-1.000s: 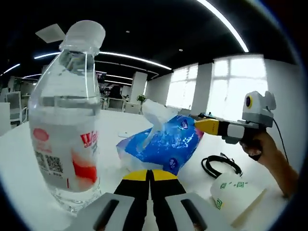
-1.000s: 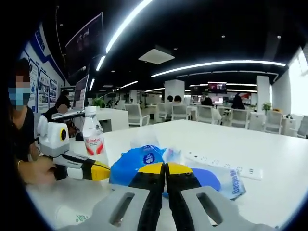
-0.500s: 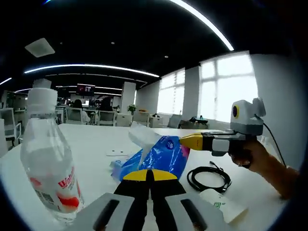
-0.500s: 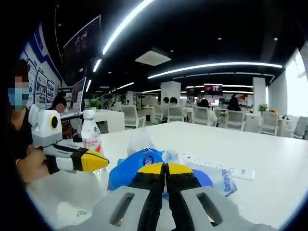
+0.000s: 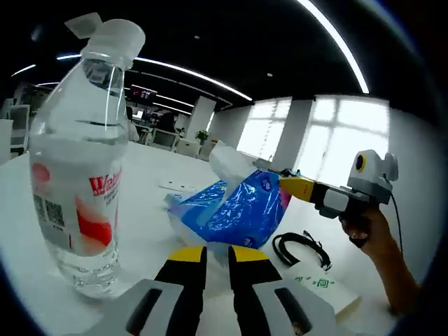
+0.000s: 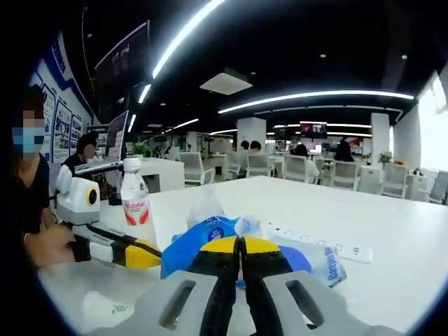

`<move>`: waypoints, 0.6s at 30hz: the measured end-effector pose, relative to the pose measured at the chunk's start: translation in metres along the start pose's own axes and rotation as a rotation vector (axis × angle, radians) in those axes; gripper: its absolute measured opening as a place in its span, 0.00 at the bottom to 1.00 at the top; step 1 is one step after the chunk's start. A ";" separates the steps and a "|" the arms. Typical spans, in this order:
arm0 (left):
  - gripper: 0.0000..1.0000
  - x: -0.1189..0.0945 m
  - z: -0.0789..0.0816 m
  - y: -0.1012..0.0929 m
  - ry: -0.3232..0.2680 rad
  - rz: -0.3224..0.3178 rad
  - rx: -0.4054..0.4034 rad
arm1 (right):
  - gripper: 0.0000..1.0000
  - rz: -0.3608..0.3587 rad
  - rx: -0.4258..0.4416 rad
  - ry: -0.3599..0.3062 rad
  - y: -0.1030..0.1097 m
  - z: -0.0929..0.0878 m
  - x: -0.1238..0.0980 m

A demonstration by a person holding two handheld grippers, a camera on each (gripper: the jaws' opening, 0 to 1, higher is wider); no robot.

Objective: Arrange the tabletop items into an orderly group along one side of the table until the central work area is clear of visible clutter.

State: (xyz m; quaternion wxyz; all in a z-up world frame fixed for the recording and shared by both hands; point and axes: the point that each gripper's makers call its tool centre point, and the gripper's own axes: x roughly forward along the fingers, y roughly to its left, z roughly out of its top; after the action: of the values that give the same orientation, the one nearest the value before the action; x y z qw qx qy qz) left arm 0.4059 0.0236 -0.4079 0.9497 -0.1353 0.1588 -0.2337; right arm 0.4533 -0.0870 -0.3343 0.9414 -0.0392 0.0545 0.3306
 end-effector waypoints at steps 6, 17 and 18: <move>0.20 0.013 -0.012 0.004 0.015 -0.024 -0.130 | 0.00 0.010 0.003 0.003 0.003 -0.001 0.001; 0.00 0.022 -0.013 0.009 0.015 -0.026 -0.174 | 0.00 0.016 -0.015 0.007 0.009 -0.003 0.001; 0.00 0.021 -0.010 0.009 0.009 -0.021 -0.155 | 0.00 0.017 -0.011 0.005 0.008 -0.002 0.000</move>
State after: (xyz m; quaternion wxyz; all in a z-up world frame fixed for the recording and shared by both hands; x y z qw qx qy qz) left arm 0.4233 0.0197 -0.4255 0.9332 -0.2088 0.1792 -0.2312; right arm 0.4480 -0.0806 -0.3365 0.9382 -0.0447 0.0552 0.3386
